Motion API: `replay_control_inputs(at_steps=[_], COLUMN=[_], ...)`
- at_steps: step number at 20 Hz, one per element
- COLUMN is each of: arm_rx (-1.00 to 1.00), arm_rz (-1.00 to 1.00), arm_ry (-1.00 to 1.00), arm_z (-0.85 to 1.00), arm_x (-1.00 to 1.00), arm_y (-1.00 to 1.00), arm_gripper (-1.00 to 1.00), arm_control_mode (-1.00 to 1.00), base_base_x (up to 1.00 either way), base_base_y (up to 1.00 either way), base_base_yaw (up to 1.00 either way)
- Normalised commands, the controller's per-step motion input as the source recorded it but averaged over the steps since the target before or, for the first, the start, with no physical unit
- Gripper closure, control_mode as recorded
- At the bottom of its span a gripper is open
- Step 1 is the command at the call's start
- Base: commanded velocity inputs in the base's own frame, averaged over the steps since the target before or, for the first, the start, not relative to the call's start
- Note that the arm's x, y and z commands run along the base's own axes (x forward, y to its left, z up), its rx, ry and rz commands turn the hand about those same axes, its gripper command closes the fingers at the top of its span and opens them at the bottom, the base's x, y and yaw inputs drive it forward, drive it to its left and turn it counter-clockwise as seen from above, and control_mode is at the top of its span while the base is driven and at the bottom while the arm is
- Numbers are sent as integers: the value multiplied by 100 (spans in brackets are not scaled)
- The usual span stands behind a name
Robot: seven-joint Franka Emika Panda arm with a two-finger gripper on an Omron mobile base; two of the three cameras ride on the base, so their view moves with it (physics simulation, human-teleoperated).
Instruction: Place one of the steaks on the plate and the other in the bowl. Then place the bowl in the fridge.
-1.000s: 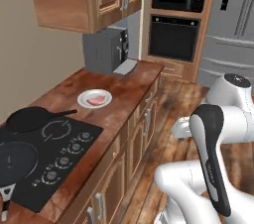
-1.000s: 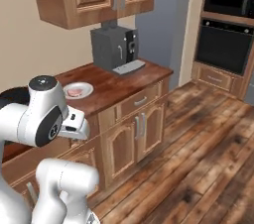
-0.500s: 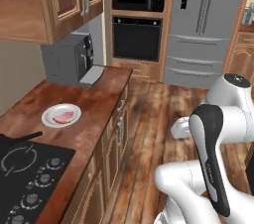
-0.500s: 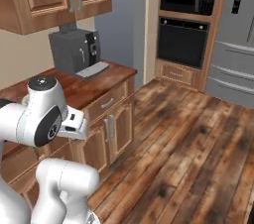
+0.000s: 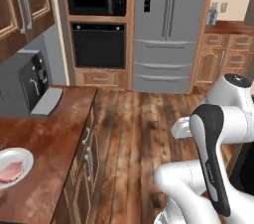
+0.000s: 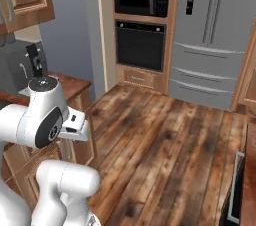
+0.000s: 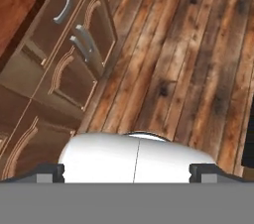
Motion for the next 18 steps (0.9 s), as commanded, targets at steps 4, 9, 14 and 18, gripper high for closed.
replay_control_inputs(at_steps=[4, 9, 14, 18], arm_rx=[0, 0, 0, 0], arm_rz=[0, 0, 0, 0], arm_ry=[0, 0, 0, 0], arm_z=[0, 0, 0, 0], arm_x=[0, 0, 0, 0], arm_y=[0, 0, 0, 0], arm_gripper=[-100, -100, -100, -100], arm_control_mode=[100, 100, 100, 100], base_base_x=[77, 77, 77, 74], base_base_y=[-45, -35, -30, -15], base_base_yaw=[-29, -25, -24, -20])
